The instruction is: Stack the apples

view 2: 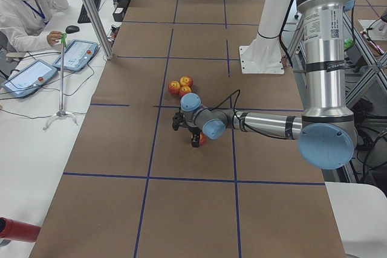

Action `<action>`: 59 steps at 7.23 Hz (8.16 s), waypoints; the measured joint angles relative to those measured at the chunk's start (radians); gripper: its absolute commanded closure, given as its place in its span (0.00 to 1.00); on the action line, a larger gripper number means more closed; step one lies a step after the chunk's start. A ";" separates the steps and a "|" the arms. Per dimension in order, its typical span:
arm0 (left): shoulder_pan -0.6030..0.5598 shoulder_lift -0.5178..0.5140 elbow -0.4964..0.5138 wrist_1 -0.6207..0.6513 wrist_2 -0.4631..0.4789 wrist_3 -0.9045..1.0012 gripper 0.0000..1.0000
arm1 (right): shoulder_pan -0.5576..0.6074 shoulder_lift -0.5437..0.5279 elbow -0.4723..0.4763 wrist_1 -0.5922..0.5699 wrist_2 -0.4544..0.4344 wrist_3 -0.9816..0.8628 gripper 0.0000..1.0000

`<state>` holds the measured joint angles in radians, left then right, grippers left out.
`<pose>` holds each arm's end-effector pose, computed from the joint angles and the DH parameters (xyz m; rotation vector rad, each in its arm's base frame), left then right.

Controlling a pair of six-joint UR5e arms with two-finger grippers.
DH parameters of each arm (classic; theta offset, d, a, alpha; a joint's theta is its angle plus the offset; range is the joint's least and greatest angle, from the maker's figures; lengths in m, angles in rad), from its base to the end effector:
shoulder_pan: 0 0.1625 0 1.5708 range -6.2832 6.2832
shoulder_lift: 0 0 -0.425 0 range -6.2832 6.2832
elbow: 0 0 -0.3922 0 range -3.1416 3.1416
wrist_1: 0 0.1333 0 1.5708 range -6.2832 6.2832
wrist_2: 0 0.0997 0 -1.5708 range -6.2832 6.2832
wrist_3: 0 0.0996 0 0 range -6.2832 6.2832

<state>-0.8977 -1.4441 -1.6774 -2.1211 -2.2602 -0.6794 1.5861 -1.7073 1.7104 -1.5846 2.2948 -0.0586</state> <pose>0.2341 -0.4059 0.6079 -0.0243 0.8432 0.1768 0.0739 -0.4322 0.6580 0.0165 -0.7239 -0.0375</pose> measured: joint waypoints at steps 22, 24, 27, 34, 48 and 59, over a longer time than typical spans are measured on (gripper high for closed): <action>0.125 -0.502 -0.044 0.272 0.118 -0.463 0.40 | 0.000 0.000 0.000 0.000 0.000 0.000 0.00; 0.127 -0.503 -0.028 0.267 0.120 -0.461 0.00 | 0.000 0.000 0.000 0.000 0.000 0.000 0.00; 0.125 -0.501 -0.037 0.270 0.120 -0.460 0.00 | 0.000 0.000 0.000 0.000 0.000 -0.001 0.00; -0.107 -0.317 -0.307 0.418 0.093 -0.090 0.00 | 0.000 0.000 0.000 0.000 0.000 0.000 0.00; -0.690 -0.186 0.070 0.723 -0.055 0.953 0.00 | 0.000 0.000 0.000 0.000 0.000 -0.001 0.00; -0.691 -0.187 0.056 0.744 -0.063 0.947 0.00 | 0.000 0.000 0.000 0.000 0.000 -0.001 0.00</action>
<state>-1.5889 -1.6314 -1.6217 -1.3766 -2.3231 0.2673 1.5862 -1.7073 1.7104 -1.5846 2.2948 -0.0597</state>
